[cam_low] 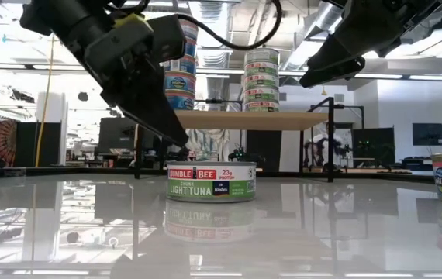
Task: Stack canned seafood by type on shelf
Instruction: Stack the green tuna can on top of the other green tuna cans on the shelf
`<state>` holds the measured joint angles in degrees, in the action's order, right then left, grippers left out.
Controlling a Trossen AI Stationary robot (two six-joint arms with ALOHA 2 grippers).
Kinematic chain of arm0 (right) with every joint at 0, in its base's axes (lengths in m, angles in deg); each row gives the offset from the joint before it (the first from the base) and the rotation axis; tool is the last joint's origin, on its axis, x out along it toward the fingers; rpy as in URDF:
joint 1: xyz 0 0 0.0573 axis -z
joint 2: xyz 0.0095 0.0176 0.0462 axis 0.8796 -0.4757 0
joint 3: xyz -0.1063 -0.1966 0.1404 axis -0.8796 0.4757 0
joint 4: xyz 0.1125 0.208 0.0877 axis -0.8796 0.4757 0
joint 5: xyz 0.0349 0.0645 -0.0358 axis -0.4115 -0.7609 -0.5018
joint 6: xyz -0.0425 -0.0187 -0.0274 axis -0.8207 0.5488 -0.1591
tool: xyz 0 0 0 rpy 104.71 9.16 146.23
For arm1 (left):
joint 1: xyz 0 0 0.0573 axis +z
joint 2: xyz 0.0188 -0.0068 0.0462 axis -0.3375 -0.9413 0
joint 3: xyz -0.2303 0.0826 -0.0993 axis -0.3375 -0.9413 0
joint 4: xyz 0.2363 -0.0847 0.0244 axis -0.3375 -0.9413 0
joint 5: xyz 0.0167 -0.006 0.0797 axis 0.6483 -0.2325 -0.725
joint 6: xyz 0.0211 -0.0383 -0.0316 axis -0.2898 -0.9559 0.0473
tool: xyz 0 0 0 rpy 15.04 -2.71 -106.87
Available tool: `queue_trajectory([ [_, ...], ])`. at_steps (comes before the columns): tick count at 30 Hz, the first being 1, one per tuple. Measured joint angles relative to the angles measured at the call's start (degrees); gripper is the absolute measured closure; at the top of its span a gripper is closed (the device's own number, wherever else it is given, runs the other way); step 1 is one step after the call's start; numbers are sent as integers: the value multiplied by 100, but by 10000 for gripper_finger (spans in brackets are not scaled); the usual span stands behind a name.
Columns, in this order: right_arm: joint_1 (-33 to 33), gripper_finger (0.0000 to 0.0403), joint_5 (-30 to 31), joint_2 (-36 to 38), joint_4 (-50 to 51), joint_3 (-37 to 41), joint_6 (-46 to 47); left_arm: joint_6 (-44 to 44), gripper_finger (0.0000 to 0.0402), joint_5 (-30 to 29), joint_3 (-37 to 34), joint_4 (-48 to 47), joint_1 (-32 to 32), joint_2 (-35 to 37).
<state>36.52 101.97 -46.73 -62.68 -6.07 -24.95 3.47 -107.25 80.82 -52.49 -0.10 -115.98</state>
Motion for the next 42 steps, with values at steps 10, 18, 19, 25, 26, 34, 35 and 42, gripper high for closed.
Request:
queue_trajectory([
  [10,0,171,0,2,-51,0,-39,-129,400,330,0,27,-2,2],
  [18,0,171,2,1,-149,0,-89,-300,401,298,0,49,-1,-7],
  [19,0,171,0,0,-150,0,-89,-367,401,311,0,112,-2,-93],
  [25,-9,171,0,0,-168,-2,-87,-852,396,287,102,314,-3,-600],
  [26,-23,171,2,0,-174,-2,-85,-894,391,236,120,243,-3,-612],
  [34,-169,171,0,0,-242,-2,-50,-894,364,247,209,-104,56,-642],
  [35,-196,171,-9,0,-259,-2,-14,-896,364,249,189,-101,71,-641],
  [42,-232,170,-168,-702,-1028,-4,-254,-859,363,148,162,-163,72,-658],
])
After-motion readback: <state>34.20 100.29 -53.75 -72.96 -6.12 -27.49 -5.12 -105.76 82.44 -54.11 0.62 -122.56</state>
